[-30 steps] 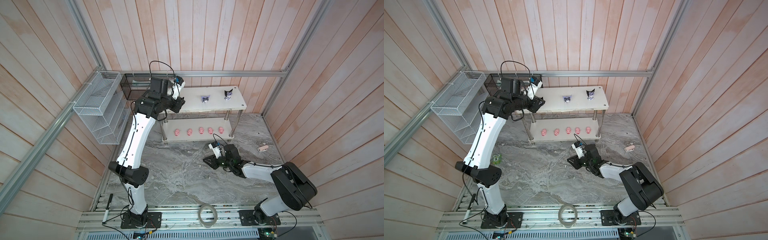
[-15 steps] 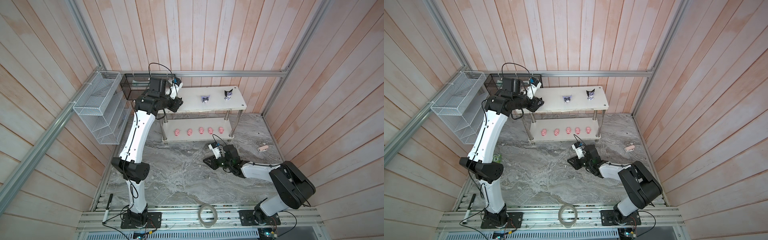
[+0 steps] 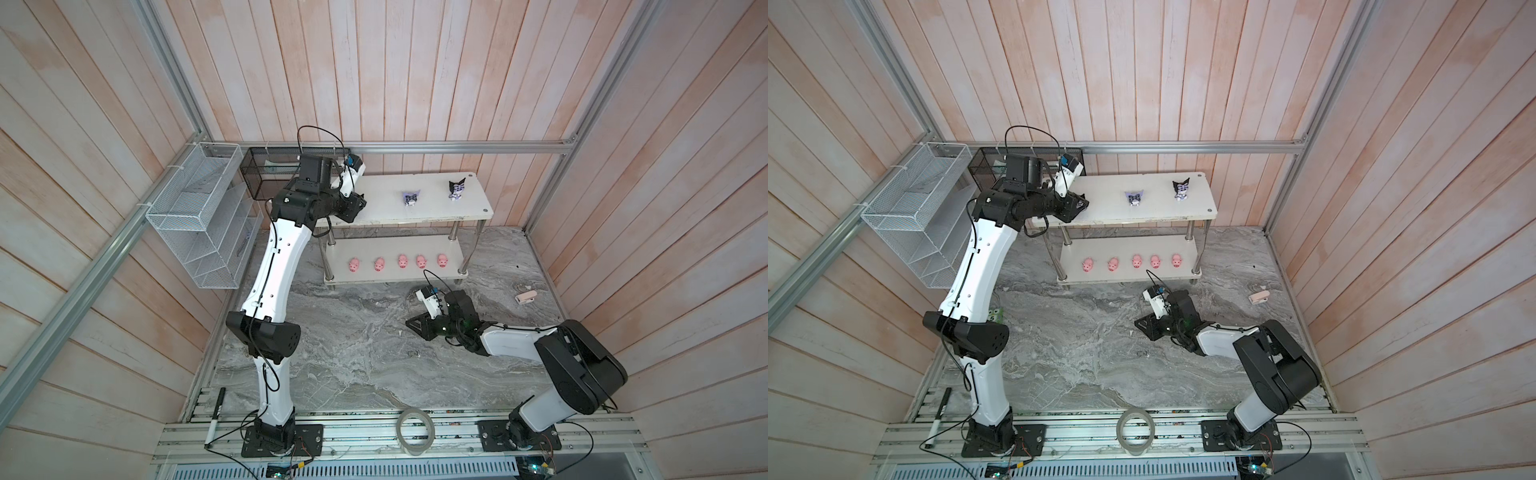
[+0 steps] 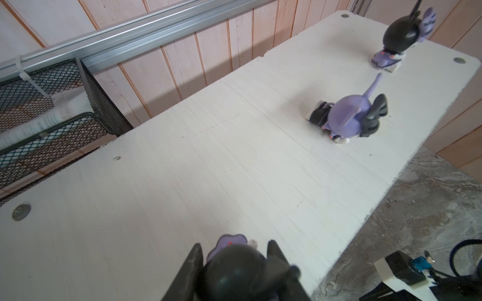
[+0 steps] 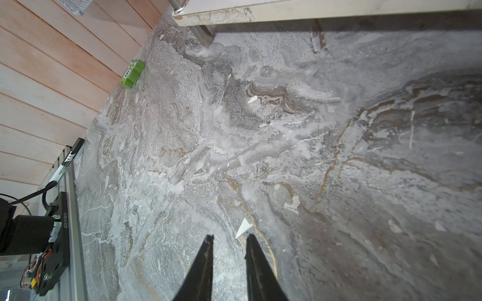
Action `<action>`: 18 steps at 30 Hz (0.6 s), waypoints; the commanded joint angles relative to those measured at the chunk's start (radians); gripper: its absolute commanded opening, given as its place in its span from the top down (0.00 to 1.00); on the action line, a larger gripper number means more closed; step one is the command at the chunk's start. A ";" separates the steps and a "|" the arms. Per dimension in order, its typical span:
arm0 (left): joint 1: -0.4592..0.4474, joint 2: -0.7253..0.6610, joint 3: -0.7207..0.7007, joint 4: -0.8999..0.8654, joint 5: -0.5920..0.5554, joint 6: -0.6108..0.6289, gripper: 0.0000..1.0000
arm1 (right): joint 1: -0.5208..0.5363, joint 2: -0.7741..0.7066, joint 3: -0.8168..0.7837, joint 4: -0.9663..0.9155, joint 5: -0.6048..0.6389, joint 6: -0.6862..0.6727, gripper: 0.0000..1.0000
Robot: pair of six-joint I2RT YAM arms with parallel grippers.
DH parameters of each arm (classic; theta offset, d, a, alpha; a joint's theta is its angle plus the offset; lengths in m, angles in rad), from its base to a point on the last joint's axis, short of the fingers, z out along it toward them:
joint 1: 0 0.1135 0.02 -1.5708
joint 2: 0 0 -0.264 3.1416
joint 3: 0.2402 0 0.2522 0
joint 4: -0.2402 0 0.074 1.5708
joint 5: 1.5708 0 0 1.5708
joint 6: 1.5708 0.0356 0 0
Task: Organize plastic toys on shelves
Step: Place the plastic toy on the shelf.
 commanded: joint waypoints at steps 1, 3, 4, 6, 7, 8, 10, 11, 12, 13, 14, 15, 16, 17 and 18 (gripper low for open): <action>0.006 0.029 0.025 0.006 0.011 0.017 0.64 | 0.005 0.022 0.013 -0.004 -0.004 0.013 0.76; 0.007 0.033 0.027 0.005 0.010 0.017 0.64 | 0.006 0.025 0.014 -0.004 -0.005 0.014 0.76; 0.006 0.034 0.031 0.006 0.010 0.017 0.63 | 0.006 0.026 0.014 -0.004 -0.007 0.015 0.76; 0.006 0.037 0.033 0.003 0.010 0.019 0.63 | 0.006 0.031 0.017 -0.004 -0.008 0.014 0.76; 0.006 0.038 0.036 0.000 0.010 0.021 0.64 | 0.006 0.032 0.018 -0.006 -0.009 0.014 0.76; 0.007 0.037 0.040 -0.003 0.008 0.023 0.64 | 0.006 0.033 0.020 -0.006 -0.009 0.015 0.76; 0.006 0.038 0.052 -0.012 0.006 0.025 0.64 | 0.006 0.035 0.022 -0.009 -0.010 0.014 0.76; 0.007 0.037 0.056 -0.015 0.005 0.026 0.64 | 0.005 0.035 0.022 -0.009 -0.009 0.015 0.76; 0.006 0.035 0.059 -0.019 0.003 0.026 0.64 | 0.006 0.037 0.023 -0.009 -0.010 0.014 0.76; 0.007 0.033 0.062 -0.024 0.003 0.026 0.64 | 0.005 0.038 0.024 -0.010 -0.009 0.015 0.77; 0.007 0.030 0.063 -0.030 -0.001 0.026 0.64 | 0.006 0.037 0.024 -0.009 -0.010 0.015 0.77; 0.006 0.025 0.064 -0.032 -0.003 0.027 0.64 | 0.006 0.038 0.025 -0.009 -0.009 0.015 0.77; 0.006 0.021 0.063 -0.035 -0.007 0.027 0.64 | 0.006 0.042 0.026 -0.009 -0.011 0.014 0.77; 0.006 0.017 0.062 -0.038 -0.011 0.027 0.65 | 0.006 0.044 0.028 -0.008 -0.014 0.015 0.77; 0.007 0.014 0.062 -0.038 -0.016 0.027 0.65 | 0.006 0.048 0.030 -0.009 -0.012 0.014 0.77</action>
